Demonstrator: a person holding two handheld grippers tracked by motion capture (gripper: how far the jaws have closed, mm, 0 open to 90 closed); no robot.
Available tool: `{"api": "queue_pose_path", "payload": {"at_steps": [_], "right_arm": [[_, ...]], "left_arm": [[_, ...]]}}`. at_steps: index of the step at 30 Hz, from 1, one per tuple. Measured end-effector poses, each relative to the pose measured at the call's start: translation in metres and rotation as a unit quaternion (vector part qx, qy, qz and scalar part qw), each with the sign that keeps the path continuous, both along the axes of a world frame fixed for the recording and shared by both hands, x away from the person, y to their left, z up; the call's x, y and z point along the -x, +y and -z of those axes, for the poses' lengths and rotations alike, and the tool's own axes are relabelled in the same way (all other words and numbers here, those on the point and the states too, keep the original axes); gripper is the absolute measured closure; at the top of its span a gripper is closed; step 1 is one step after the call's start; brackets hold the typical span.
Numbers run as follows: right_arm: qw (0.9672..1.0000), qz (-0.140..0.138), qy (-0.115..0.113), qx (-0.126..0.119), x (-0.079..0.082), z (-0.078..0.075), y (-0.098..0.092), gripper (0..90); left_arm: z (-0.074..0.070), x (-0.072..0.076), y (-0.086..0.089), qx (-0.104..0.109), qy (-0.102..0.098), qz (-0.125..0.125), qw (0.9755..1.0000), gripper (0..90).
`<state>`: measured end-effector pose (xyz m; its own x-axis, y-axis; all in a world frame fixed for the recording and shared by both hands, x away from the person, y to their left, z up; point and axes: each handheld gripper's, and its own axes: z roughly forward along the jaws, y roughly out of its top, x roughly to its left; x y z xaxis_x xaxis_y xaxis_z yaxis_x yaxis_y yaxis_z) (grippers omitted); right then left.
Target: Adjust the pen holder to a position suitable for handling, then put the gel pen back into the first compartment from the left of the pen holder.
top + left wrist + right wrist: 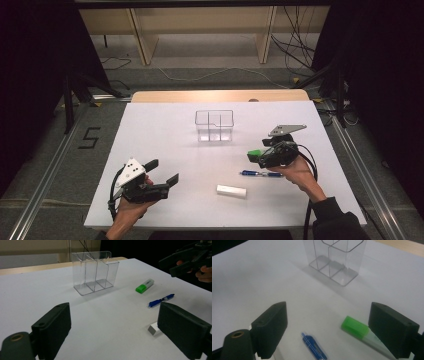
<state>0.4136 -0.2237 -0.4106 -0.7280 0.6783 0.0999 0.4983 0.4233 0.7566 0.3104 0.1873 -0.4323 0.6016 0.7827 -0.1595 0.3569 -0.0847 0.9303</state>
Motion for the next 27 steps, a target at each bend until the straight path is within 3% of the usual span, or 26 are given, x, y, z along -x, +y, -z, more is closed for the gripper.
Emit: {"api": "queue_pose_path", "payload": {"at_steps": [20,27], "right_arm": [[0.998,-0.019,0.024,0.055,0.013,0.011,-0.009,16.1],[0.995,-0.031,0.034,0.088,0.014,0.015,-0.012,17.1]], "left_arm": [[0.001,0.0,-0.001,-0.002,0.001,0.003,1.0,11.0],[0.001,0.0,-0.002,-0.003,0.002,0.004,1.0,11.0]]}}
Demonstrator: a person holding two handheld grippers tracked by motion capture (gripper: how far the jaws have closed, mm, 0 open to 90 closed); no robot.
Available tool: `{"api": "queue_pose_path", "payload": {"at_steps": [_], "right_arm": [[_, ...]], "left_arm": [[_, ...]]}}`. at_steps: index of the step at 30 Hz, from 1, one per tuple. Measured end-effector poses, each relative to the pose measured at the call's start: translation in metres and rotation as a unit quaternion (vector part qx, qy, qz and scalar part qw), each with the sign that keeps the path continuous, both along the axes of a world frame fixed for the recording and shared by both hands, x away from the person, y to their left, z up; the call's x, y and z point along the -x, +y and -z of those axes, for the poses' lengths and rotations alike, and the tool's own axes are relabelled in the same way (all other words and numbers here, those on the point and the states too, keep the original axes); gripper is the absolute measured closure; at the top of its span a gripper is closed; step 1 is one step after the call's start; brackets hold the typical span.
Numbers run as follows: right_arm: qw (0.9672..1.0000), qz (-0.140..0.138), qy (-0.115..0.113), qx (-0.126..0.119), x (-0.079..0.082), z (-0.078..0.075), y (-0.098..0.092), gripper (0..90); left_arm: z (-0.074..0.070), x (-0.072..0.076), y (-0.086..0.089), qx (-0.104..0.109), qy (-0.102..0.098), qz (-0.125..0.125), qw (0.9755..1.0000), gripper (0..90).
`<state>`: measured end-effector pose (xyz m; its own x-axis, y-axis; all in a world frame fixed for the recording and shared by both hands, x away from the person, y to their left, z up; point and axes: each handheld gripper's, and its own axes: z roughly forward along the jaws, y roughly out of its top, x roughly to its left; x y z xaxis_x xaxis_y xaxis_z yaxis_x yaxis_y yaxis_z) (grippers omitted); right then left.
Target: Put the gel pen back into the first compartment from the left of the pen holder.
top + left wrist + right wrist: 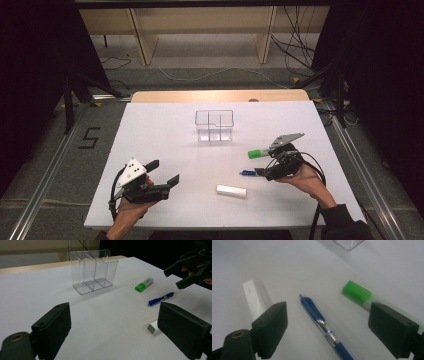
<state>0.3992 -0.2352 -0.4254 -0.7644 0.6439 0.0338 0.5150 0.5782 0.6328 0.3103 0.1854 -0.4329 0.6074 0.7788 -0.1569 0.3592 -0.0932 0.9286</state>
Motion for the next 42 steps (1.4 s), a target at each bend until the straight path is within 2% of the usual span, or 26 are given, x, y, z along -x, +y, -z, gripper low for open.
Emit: {"api": "queue_pose_path", "payload": {"at_steps": [1,3,4,13,14,16,20,28,32,33,39,42], "right_arm": [[0.9999,-0.005,0.005,0.014,0.001,0.001,0.0,18.0],[0.9998,-0.006,0.006,0.019,0.001,0.002,-0.001,18.4],[0.9995,-0.009,0.009,0.03,0.002,0.003,-0.002,20.5],[0.9973,-0.011,0.032,0.065,-0.002,0.01,-0.01,26.9],[0.9963,-0.014,0.037,0.076,-0.002,0.012,-0.009,28.1],[0.9958,-0.021,0.038,0.08,-0.003,0.013,-0.009,29.4],[0.9923,-0.029,0.048,0.111,-0.004,0.015,-0.007,36.6],[0.9883,-0.036,0.058,0.136,-0.009,0.017,-0.007,46.0],[0.9837,-0.054,0.072,0.156,-0.013,0.02,-0.003,52.6],[0.9837,-0.054,0.072,0.156,-0.013,0.02,-0.003,52.6],[0.9776,-0.068,0.08,0.182,-0.015,0.024,-0.001,58.0],[0.9766,-0.071,0.078,0.187,-0.016,0.025,0.0,59.4]], "left_arm": [[0.0,0.0,-0.001,0.001,0.0,0.0,1.0,11.0],[0.0,0.0,-0.001,-0.001,0.001,0.002,1.0,11.0],[0.0,-0.001,-0.002,-0.002,0.0,0.003,1.0,11.0],[0.001,-0.002,-0.003,-0.003,0.001,0.006,1.0,11.0],[0.001,-0.002,-0.002,-0.003,0.001,0.006,1.0,11.0],[0.0,-0.002,-0.003,-0.002,0.0,0.005,1.0,11.0],[0.0,-0.001,-0.003,-0.003,0.0,0.007,1.0,11.0],[0.0,-0.002,-0.003,-0.003,0.0,0.007,1.0,11.0],[0.0,-0.002,-0.003,-0.004,0.0,0.007,1.0,11.0],[0.0,-0.002,-0.003,-0.004,0.001,0.007,1.0,11.0],[0.0,-0.002,-0.003,-0.004,0.001,0.007,1.0,11.0],[0.0,-0.002,-0.003,-0.004,0.0,0.007,1.0,11.0]]}}
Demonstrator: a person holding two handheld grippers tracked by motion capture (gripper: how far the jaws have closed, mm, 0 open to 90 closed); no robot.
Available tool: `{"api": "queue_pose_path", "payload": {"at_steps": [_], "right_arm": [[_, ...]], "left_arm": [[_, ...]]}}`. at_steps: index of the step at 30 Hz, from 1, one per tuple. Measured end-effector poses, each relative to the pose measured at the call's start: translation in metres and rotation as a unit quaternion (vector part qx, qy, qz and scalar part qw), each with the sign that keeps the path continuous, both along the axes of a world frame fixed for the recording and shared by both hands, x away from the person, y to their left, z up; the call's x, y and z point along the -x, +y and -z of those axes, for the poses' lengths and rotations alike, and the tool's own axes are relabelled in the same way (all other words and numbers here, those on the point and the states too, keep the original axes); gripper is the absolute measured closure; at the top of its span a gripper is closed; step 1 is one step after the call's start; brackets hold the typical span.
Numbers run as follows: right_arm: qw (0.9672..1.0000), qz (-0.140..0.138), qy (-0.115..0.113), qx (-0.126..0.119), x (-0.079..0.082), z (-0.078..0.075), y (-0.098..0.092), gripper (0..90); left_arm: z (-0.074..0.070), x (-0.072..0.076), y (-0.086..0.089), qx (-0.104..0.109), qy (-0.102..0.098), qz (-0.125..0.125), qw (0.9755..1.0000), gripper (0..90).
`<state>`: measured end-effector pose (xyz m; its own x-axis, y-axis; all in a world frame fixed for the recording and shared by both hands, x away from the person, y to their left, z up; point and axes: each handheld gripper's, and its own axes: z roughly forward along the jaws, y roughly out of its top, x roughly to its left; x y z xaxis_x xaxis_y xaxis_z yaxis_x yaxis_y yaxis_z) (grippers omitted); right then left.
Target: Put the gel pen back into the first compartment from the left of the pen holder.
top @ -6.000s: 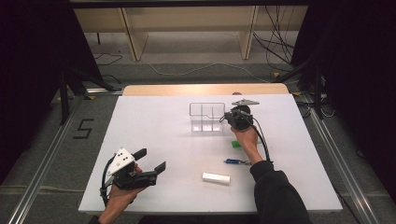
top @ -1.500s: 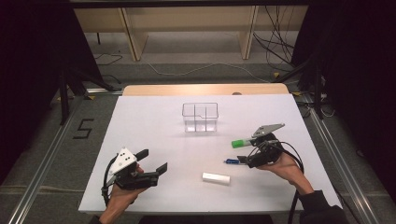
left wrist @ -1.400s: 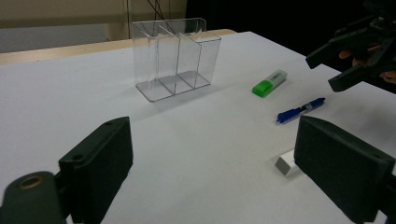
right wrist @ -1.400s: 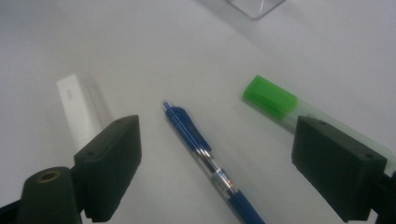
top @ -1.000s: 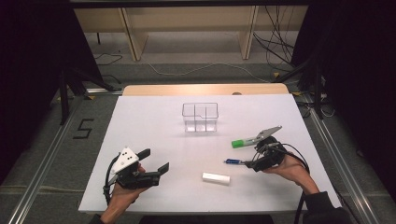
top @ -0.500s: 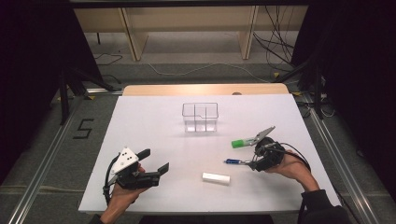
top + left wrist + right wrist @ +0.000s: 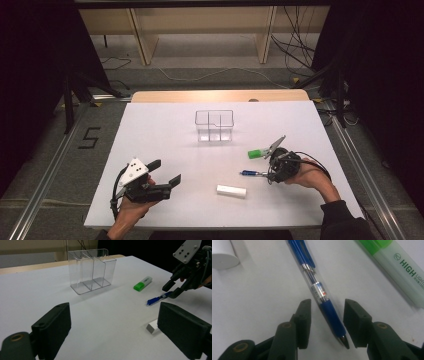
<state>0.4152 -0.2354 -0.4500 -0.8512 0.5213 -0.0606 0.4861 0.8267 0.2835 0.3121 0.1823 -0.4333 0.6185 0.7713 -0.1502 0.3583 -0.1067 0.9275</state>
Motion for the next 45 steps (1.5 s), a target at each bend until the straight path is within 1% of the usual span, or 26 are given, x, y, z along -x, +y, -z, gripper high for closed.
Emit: {"api": "queue_pose_path", "payload": {"at_steps": [4,6,7,11,12,14,16,19,23,26,27,29,35,42,45], "right_arm": [[0.9999,-0.012,0.001,0.007,-0.001,0.0,0.001,61.6],[0.9999,-0.009,0.004,0.011,-0.001,0.001,0.002,62.3],[0.9998,-0.013,0.005,0.016,-0.002,0.003,0.003,63.3],[0.9997,-0.015,0.008,0.018,-0.004,0.004,0.003,65.3],[0.9995,-0.016,0.009,0.025,-0.005,0.004,0.005,66.1],[0.9995,-0.018,0.009,0.026,-0.005,0.005,0.006,66.6],[0.9991,-0.023,0.016,0.032,-0.006,0.004,0.007,68.8],[0.9991,-0.021,0.02,0.029,-0.006,0.005,0.008,70.3],[0.9989,-0.024,0.024,0.031,-0.008,0.004,0.008,71.3],[0.9985,-0.026,0.031,0.035,-0.008,0.004,0.01,73.8],[0.9983,-0.028,0.031,0.04,-0.009,0.004,0.01,74.1],[0.9983,-0.03,0.032,0.038,-0.009,0.004,0.01,74.2],[0.9977,-0.037,0.038,0.042,-0.009,0.004,0.012,77.7],[0.9976,-0.038,0.036,0.045,-0.008,0.004,0.014,79.5],[0.9971,-0.049,0.026,0.052,-0.005,0.004,0.015,80.0]], "left_arm": [[0.001,-0.001,0.0,0.0,0.002,0.0,1.0,11.0],[0.0,-0.001,0.0,0.001,0.002,0.0,1.0,11.0],[0.0,0.0,0.0,0.001,0.001,0.0,1.0,11.0],[0.0,0.0,0.0,0.003,0.004,0.0,1.0,11.0],[0.001,0.0,0.0,0.002,0.004,0.0,1.0,11.0],[0.001,-0.001,-0.001,0.002,0.004,0.0,1.0,11.0],[0.001,-0.001,-0.001,0.003,0.005,0.0,1.0,11.0],[0.001,-0.001,0.0,0.002,0.005,0.0,1.0,11.0],[0.001,-0.001,0.0,0.002,0.005,0.0,1.0,11.0],[0.001,-0.002,0.0,0.0,0.004,0.0,1.0,11.0],[0.001,-0.002,0.0,-0.001,0.004,0.001,1.0,11.0],[0.001,-0.001,-0.001,0.0,0.004,0.0,1.0,11.0],[0.001,-0.001,0.0,0.002,0.004,0.0,1.0,11.0],[0.001,-0.001,-0.001,0.002,0.003,0.0,1.0,11.0],[0.0,-0.001,-0.001,0.001,0.003,0.001,1.0,11.0]]}}
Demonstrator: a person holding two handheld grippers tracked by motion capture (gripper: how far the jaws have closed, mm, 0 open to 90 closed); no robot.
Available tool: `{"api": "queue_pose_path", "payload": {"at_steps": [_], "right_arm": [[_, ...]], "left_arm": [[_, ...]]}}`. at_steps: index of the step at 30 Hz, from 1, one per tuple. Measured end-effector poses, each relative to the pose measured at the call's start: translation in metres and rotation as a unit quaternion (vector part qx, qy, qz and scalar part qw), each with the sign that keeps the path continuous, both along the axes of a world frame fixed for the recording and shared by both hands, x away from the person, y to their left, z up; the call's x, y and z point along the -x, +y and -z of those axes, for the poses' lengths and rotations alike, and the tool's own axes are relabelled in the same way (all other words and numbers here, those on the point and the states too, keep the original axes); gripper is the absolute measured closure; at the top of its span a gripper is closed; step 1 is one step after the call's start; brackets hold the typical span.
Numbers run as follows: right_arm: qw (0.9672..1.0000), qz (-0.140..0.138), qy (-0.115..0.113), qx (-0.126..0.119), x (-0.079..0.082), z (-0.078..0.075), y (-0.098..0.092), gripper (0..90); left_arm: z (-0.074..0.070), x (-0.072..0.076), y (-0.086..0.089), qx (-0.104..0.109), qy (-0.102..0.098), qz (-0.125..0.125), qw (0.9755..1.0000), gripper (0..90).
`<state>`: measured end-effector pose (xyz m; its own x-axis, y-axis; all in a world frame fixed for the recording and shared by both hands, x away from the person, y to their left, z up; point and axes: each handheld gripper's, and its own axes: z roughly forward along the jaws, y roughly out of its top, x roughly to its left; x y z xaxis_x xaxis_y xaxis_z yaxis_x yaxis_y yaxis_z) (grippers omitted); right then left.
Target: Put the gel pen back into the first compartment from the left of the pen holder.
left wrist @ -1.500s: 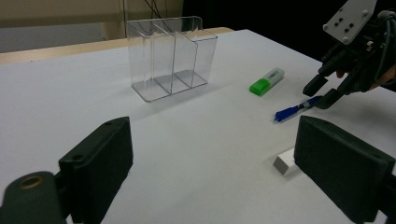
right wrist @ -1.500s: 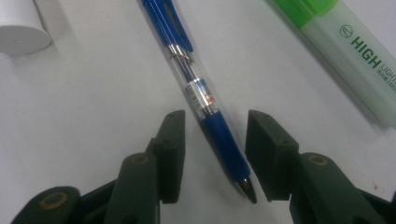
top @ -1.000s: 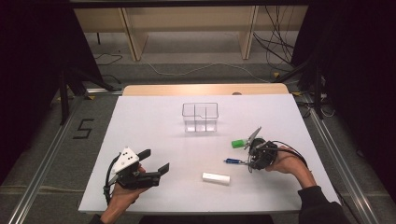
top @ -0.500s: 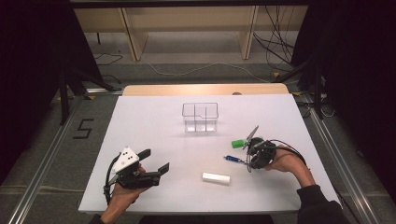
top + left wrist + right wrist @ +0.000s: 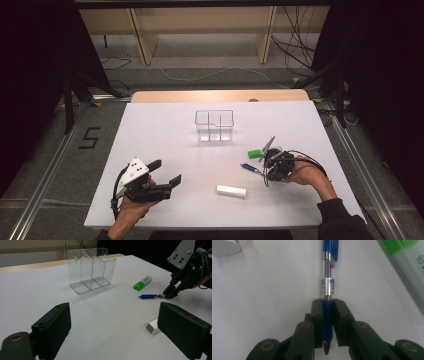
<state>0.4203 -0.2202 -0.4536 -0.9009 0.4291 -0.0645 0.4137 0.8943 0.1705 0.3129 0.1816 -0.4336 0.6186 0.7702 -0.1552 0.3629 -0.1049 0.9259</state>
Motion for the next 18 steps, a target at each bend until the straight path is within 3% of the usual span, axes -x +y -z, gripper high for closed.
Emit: {"api": "queue_pose_path", "payload": {"at_steps": [9,12,15,18], "right_arm": [[0.9994,-0.027,-0.021,0.003,0.006,-0.004,0.005,80.3],[0.9985,-0.034,-0.042,-0.002,0.01,-0.009,0.008,80.3],[0.9956,-0.058,-0.073,-0.011,0.016,-0.017,0.011,80.2],[0.9943,-0.064,-0.084,-0.011,0.019,-0.021,0.013,80.2]], "left_arm": [[0.0,0.0,0.001,0.002,0.001,0.0,1.0,11.0],[0.0,-0.001,0.001,0.002,0.004,-0.001,1.0,11.0],[0.001,-0.001,0.002,0.003,0.006,-0.002,1.0,11.1],[0.001,-0.002,0.002,0.004,0.009,0.0,0.9999,11.0]]}}
